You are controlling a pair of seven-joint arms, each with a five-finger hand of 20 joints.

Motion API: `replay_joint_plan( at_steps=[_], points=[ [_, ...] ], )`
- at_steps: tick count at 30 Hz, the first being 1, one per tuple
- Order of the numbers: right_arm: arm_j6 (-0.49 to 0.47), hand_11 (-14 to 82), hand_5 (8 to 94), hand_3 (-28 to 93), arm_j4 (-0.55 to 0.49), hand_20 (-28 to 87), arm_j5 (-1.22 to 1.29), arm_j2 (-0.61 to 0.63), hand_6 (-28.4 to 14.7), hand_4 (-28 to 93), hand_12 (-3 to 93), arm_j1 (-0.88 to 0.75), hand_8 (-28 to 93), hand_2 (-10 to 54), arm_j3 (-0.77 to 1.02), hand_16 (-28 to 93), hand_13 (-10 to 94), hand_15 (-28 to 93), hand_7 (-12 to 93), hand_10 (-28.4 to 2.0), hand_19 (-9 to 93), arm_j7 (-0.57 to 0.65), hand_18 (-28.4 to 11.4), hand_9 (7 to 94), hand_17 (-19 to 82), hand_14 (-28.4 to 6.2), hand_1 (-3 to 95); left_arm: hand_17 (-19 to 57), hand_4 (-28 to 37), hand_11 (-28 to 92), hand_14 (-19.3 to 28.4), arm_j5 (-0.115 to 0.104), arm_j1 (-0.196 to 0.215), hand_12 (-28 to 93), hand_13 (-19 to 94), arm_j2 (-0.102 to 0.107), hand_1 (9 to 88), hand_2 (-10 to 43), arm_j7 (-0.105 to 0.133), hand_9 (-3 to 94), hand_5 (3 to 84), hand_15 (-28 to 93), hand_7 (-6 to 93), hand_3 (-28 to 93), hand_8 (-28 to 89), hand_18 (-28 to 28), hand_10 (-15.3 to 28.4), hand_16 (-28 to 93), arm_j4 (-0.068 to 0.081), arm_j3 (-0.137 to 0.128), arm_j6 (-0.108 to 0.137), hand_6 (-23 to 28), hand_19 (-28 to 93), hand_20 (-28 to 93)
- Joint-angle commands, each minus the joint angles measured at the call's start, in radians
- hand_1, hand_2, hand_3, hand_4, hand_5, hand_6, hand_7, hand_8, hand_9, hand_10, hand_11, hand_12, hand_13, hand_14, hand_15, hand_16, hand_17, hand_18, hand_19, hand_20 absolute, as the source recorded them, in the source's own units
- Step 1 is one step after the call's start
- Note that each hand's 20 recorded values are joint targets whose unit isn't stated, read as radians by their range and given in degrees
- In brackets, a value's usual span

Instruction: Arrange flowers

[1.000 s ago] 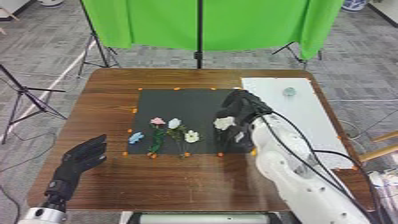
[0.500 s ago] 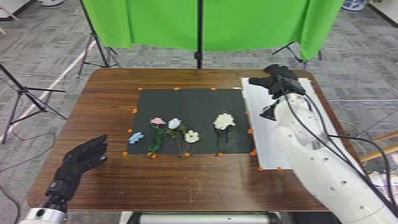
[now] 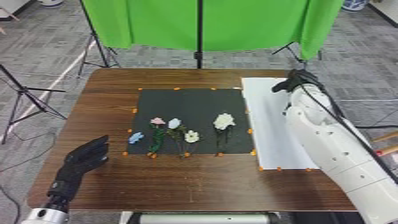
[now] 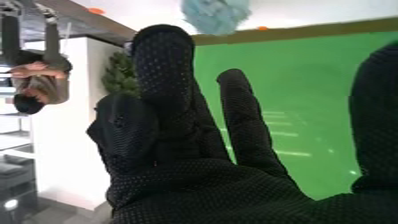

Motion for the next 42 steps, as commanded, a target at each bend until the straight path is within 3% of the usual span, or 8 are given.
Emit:
replay_joint_plan(
  at_steps=[1, 9, 16, 20, 24, 33, 38, 42],
  points=[
    [0.080, 7.7, 41.5, 63, 0.057, 51, -0.034, -0.001, -1.8, -11, 20.8, -0.023, -6, -9.3, -0.012, 33, 72, 63, 8, -22.0, 93, -0.024, -21.7, 53.4, 49, -13.0, 25.4, 6.5, -9.6, 15, 15.4, 0.000, 0.007, 14, 32, -0.008, 35.4, -9.5, -0.003, 36.5, 39.0, 10, 10.5, 65, -5, 12.2, 11.3, 4, 0.008, 0.008, -0.014, 3.6, 4, 19],
    [0.144, 11.2, 46.8, 66, 0.093, 54, -0.015, -0.010, 0.1, -13, 20.3, -0.056, -8, -9.5, -0.008, 33, 77, 66, 12, -18.4, 93, -0.053, -18.9, 59.3, 54, -9.1, 33.3, 6.4, -9.7, 15, 15.4, -0.001, -0.007, 14, 32, 0.000, 35.5, -9.5, -0.003, 36.5, 38.9, 10, 10.4, 65, -5, 12.2, 11.3, 4, 0.015, 0.014, -0.017, 3.5, 4, 19],
    [0.316, 16.9, 59.9, 69, 0.102, 60, 0.045, -0.002, 4.3, -18, 19.6, -0.085, -12, -9.5, -0.009, 34, 82, 67, 20, -12.7, 93, -0.151, -15.7, 71.6, 58, -4.6, 45.7, 6.3, -9.6, 15, 15.4, 0.000, -0.007, 14, 32, -0.005, 35.6, -9.5, -0.007, 36.5, 38.9, 10, 10.5, 65, -5, 12.2, 11.3, 4, 0.016, 0.018, -0.017, 3.5, 3, 19],
    [0.420, 8.1, 69.0, 62, 0.060, 62, 0.082, 0.008, 4.7, -19, 31.0, -0.096, -4, -9.5, -0.013, 34, 86, 67, 23, -8.9, 93, -0.141, -15.0, 81.3, 61, -2.9, 55.0, 6.2, -9.5, 15, 15.3, 0.002, -0.008, 14, 32, -0.006, 35.6, -9.5, -0.008, 36.5, 38.9, 9, 10.5, 65, -5, 12.2, 11.2, 4, 0.015, 0.018, -0.018, 3.5, 3, 19],
    [0.476, 6.0, 78.0, 60, -0.086, 64, 0.116, 0.038, 3.6, -19, 35.8, -0.148, 2, -9.5, 0.020, 35, 88, 67, 25, -8.0, 93, -0.106, -14.7, 87.2, 62, -2.1, 59.5, 6.2, -9.5, 15, 15.4, 0.005, -0.011, 14, 32, -0.002, 35.6, -9.5, -0.010, 36.4, 38.9, 10, 10.5, 65, -5, 12.2, 11.2, 5, 0.014, 0.015, -0.019, 3.4, 4, 19],
    [0.461, 5.8, 79.6, 60, -0.478, 64, 0.138, 0.039, 2.8, -19, 36.5, -0.391, 3, -9.5, 0.116, 35, 88, 67, 24, -8.1, 93, -0.122, -14.6, 87.6, 63, -2.0, 60.5, 6.1, -9.3, 15, 15.3, 0.006, 0.003, 14, 32, -0.001, 35.6, -9.5, -0.014, 36.4, 38.9, 9, 10.3, 65, -5, 12.3, 11.2, 4, 0.003, 0.003, -0.025, 3.5, 3, 19],
    [0.480, 5.7, 79.6, 60, -0.573, 64, 0.100, -0.010, 2.9, -19, 36.7, -0.513, 4, -9.5, 0.118, 36, 88, 67, 24, -8.1, 93, -0.157, -14.6, 87.3, 63, -2.0, 60.5, 6.1, -9.3, 15, 15.3, 0.019, -0.002, 14, 31, 0.003, 35.4, -9.5, -0.013, 36.3, 38.8, 9, 10.2, 65, -5, 12.3, 11.1, 5, 0.002, 0.001, -0.026, 3.5, 3, 19],
    [0.505, 5.8, 79.4, 60, -0.589, 64, 0.060, -0.050, 2.8, -19, 37.2, -0.565, 4, -9.5, 0.093, 36, 88, 67, 24, -8.2, 93, -0.188, -14.6, 87.2, 63, -2.1, 60.4, 6.1, -9.3, 15, 15.2, 0.021, 0.003, 14, 32, 0.002, 35.5, -9.5, -0.009, 36.2, 38.8, 9, 10.0, 65, -5, 12.3, 11.1, 5, -0.003, -0.003, -0.020, 3.4, 3, 19]
  ],
)
